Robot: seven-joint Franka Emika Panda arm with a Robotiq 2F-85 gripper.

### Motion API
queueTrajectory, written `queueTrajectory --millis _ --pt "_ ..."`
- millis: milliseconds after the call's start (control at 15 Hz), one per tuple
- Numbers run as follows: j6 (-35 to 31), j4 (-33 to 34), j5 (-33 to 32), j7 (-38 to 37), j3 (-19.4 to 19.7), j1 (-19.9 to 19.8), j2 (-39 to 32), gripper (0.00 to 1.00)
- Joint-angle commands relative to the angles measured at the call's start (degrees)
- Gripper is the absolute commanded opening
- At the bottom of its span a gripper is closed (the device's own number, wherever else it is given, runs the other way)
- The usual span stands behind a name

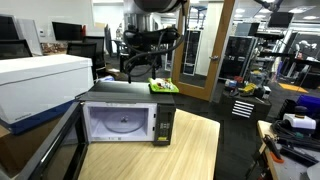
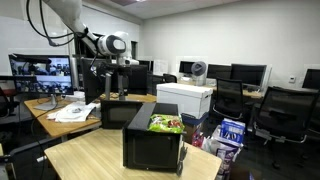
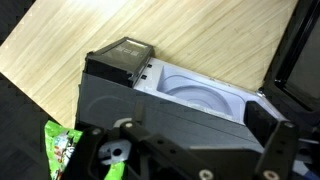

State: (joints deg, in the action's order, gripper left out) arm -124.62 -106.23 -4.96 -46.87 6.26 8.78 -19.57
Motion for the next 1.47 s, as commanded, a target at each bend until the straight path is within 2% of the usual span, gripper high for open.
queueTrajectory --millis 0,133,600,867,1133,1400 --pt "-0.47 -5.51 -5.33 7.46 -1.07 -1.21 5.44 1.0" --pt "-0.41 -6.61 -7.36 12.35 -1.47 -1.71 6.63 1.0" --pt "3.13 -5.86 -5.73 31.46 -4.72 -2.41 6.45 1.0" --pt "5.0 -7.7 -7.85 40.57 -6.21 -2.53 8.04 1.0" --pt "-3.73 -15.56 -6.63 43.5 -5.76 -4.36 13.25 1.0" --pt "-13.97 -26.67 0.44 49.74 -4.74 -8.71 19.92 1.0"
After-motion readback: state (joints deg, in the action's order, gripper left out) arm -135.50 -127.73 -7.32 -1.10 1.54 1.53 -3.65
